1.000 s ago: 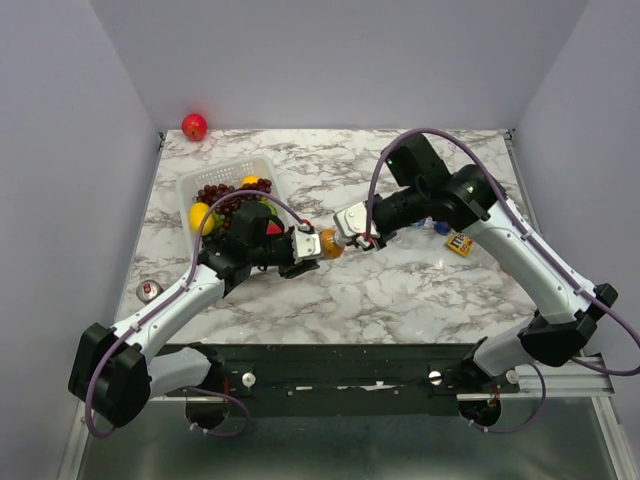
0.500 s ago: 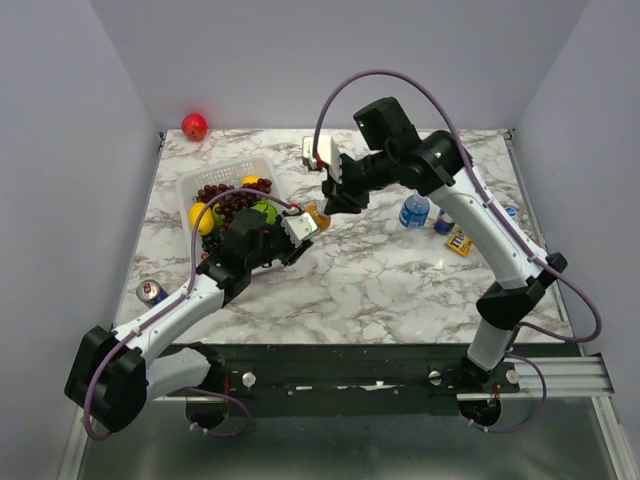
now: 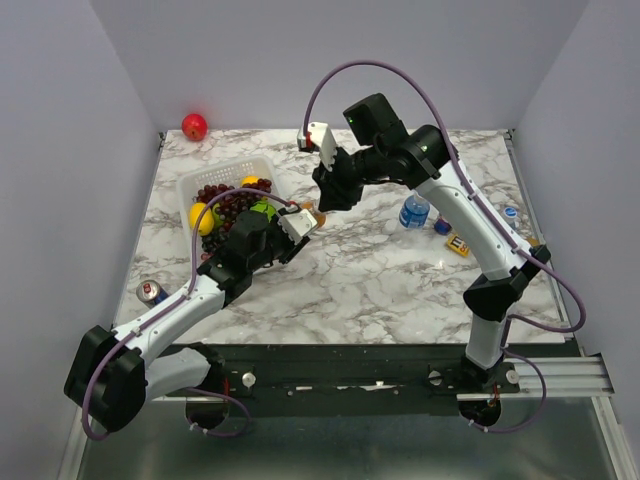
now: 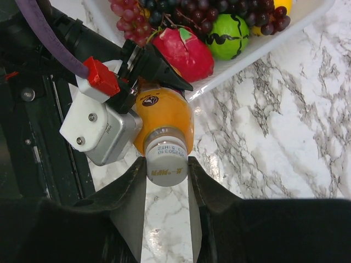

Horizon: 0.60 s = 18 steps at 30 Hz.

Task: Screw on the bottle caps

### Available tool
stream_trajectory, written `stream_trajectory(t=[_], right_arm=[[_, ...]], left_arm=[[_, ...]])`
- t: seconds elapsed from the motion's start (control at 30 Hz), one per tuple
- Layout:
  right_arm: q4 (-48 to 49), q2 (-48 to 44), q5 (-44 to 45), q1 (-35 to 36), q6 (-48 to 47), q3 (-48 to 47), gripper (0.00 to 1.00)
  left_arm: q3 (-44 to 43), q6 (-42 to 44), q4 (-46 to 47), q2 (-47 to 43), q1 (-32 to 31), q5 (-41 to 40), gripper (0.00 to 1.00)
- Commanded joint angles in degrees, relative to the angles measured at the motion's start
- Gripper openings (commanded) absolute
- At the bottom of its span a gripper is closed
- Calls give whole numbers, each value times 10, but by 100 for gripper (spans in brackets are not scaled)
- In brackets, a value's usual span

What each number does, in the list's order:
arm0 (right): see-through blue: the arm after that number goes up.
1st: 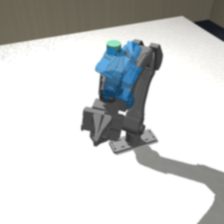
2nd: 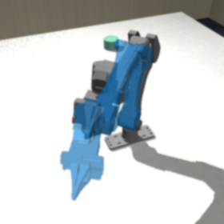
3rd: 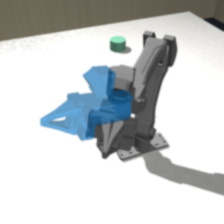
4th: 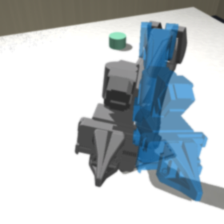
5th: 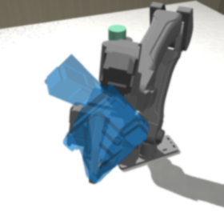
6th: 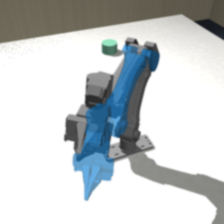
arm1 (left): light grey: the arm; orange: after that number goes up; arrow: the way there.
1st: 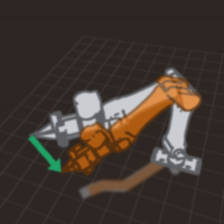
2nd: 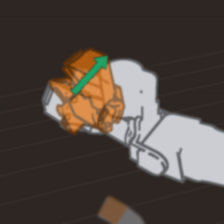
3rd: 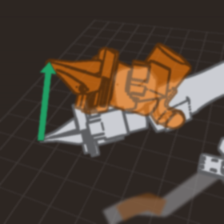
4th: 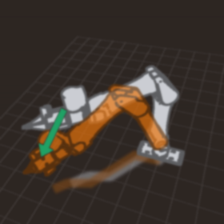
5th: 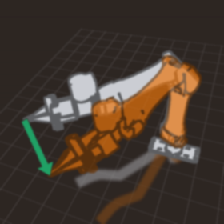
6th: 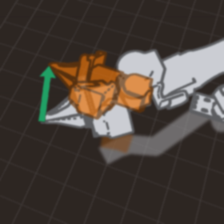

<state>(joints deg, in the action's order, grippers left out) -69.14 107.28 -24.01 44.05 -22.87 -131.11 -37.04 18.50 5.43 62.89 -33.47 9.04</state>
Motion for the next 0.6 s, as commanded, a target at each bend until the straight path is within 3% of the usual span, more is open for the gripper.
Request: stream_trajectory(t=[0.0, 0.1, 0.4, 0.57], right_arm=[[-49, 21, 36, 8, 6, 8, 27], [-48, 14, 42, 8, 0, 8, 44], [-21, -8, 46, 8, -14, 1, 67], [-21, -24, 36, 8, -37, 2, 73]], left_arm=[[-6, -29, 67, -24, -12, 36, 0], [0, -35, 59, -27, -11, 41, 0], [12, -90, 46, -16, -9, 95, 0], [14, -114, 50, -15, -5, 134, 0]])
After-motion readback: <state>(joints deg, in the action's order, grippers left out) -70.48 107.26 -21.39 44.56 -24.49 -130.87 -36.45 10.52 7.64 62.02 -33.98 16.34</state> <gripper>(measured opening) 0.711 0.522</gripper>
